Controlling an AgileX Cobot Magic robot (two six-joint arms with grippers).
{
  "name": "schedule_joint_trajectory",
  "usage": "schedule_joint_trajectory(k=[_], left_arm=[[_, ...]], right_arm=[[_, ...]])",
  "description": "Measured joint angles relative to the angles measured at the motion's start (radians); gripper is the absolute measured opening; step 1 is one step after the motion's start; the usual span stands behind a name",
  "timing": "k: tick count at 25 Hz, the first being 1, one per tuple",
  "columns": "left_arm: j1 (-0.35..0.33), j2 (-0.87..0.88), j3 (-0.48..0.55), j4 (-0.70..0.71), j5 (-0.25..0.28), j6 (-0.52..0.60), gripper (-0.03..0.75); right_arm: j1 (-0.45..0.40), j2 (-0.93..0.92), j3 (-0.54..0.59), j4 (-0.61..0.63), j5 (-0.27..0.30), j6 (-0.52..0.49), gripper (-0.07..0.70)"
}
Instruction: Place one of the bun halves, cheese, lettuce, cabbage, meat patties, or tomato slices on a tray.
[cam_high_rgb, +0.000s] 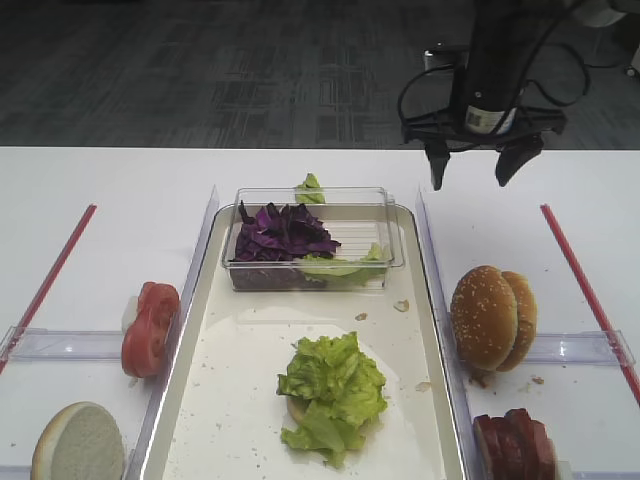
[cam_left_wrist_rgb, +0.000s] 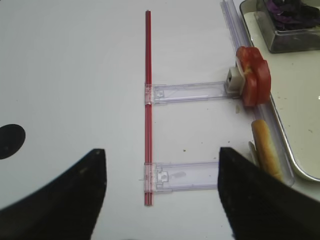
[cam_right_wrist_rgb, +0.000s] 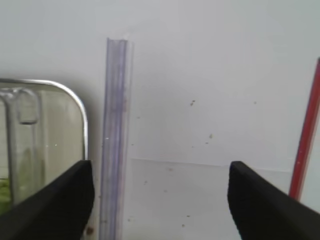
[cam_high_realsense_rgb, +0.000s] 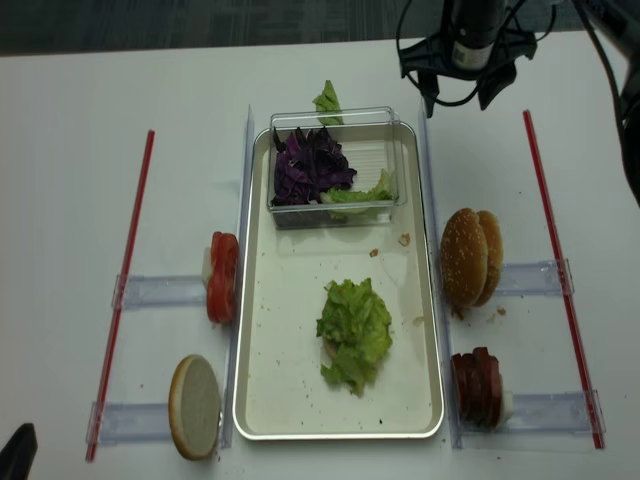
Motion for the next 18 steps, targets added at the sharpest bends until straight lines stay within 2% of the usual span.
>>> schedule_joint_trajectory(k=[5,12,18], left_arm=[[0.000,0.000,0.000,0.000,0.000,0.000,0.439],[0.000,0.000,0.000,0.000,0.000,0.000,0.439],[0.000,0.000,0.000,0.000,0.000,0.000,0.439]], right_arm=[[-0.077,0.000,0.000,0.006,0.000,-0.039,0.572],[-0.198,0.000,0.000,0.082,0.000,-0.067,0.572],[-0.222,-0.011,0.000,0.076,0.002,-0.084,0.540]])
